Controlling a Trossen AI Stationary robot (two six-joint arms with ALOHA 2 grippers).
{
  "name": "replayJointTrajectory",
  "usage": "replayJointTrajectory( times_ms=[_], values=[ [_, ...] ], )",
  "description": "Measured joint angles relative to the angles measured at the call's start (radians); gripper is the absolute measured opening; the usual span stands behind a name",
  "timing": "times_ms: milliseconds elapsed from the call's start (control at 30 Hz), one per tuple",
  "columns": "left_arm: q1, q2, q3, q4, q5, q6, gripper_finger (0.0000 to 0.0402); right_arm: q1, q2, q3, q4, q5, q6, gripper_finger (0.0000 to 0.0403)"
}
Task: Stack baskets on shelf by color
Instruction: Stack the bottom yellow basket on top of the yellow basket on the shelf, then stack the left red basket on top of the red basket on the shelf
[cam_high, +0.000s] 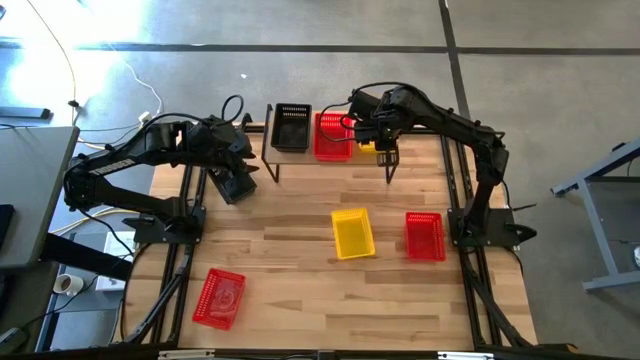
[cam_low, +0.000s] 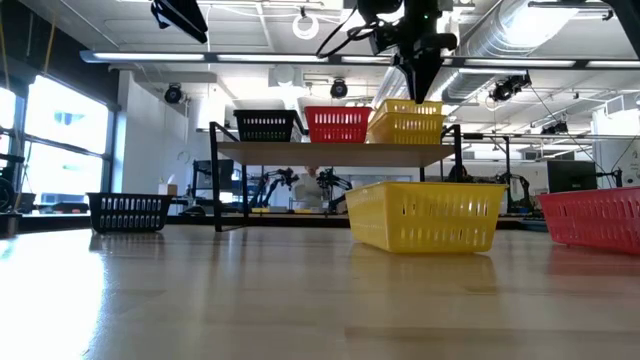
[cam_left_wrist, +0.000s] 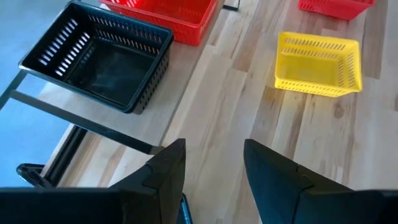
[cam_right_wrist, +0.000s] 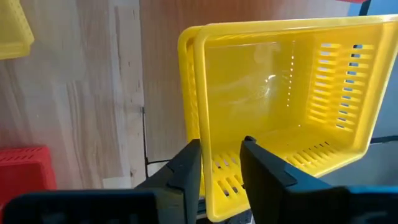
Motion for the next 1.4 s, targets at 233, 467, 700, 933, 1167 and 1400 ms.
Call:
replayJointTrajectory(
  times_ms=[233, 467, 700, 933, 1167, 1400],
  values=[
    [0.000, 0.000, 0.000, -0.003, 0.016, -0.045, 0.0154, 0.000, -0.011, 0.000, -0.004, -0.108, 0.064, 0.0098],
    [0.000, 0.000, 0.000, -0.008, 0.062, -0.076, 0.0154, 0.000, -0.019, 0.000, -0.002, -0.060, 0.105, 0.0098],
    [-0.039, 0.000, 0.000, -0.132, 0.180, -0.199, 0.0154, 0.003, -0.027, 0.107, -0.001, -0.089, 0.245, 0.0098],
    [-0.239, -0.001, 0.000, -0.265, 0.192, -0.268, 0.0154, 0.052, -0.028, 0.232, 0.018, -0.118, 0.459, 0.0098],
    [-0.516, -0.010, 0.000, -0.274, 0.153, -0.432, 0.0154, 0.143, -0.028, 0.269, 0.019, -0.121, 0.657, 0.0098],
    [-0.762, -0.010, 0.000, -0.296, 0.034, -0.811, 0.0154, 0.252, -0.027, 0.264, 0.015, -0.120, 0.792, 0.0098]
  ],
)
